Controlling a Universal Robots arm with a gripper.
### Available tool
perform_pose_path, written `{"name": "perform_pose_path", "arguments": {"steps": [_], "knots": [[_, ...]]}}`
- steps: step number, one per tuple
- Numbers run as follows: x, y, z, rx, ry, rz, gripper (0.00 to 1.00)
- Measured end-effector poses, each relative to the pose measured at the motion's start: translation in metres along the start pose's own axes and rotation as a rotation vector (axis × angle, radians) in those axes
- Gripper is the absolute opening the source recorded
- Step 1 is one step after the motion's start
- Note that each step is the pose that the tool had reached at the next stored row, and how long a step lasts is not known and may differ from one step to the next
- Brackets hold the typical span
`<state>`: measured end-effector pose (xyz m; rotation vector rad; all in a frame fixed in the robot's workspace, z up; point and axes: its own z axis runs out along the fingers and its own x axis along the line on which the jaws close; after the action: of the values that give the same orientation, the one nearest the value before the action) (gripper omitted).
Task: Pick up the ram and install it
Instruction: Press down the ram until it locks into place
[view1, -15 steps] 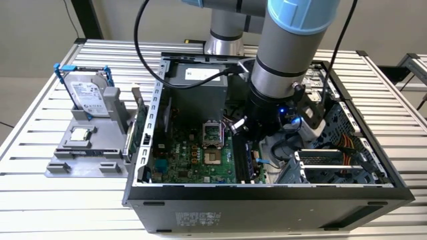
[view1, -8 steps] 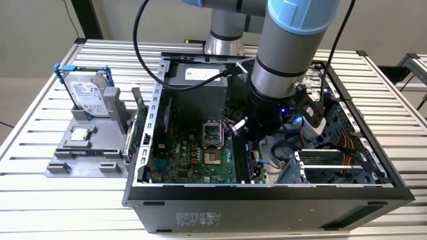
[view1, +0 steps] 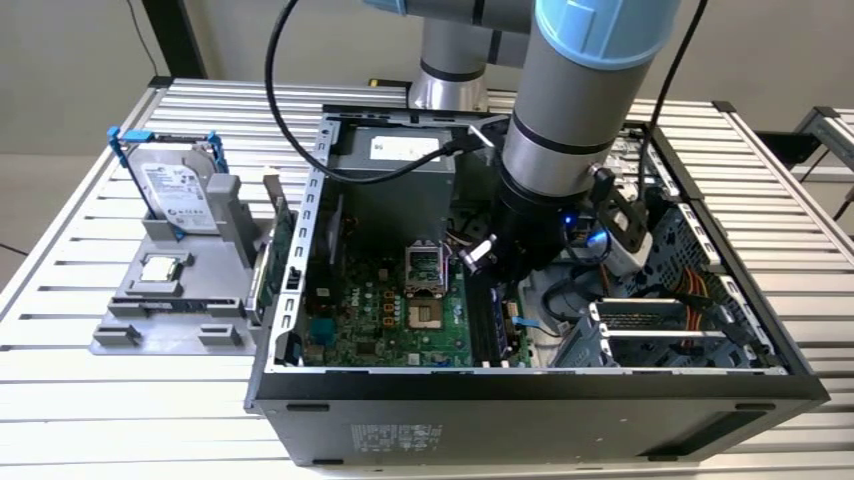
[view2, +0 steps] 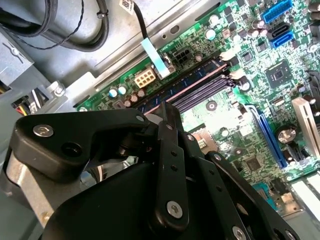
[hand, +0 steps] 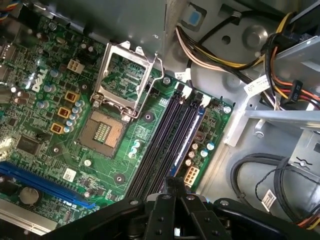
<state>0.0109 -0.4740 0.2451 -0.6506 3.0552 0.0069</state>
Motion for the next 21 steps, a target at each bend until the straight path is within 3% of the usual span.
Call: {"name": "perform_pose_path", "arguments": {"steps": [21], "knots": [[0.0000, 0.0000, 0.0002, -0.0017, 0.0000, -0.089, 0.00]]}}
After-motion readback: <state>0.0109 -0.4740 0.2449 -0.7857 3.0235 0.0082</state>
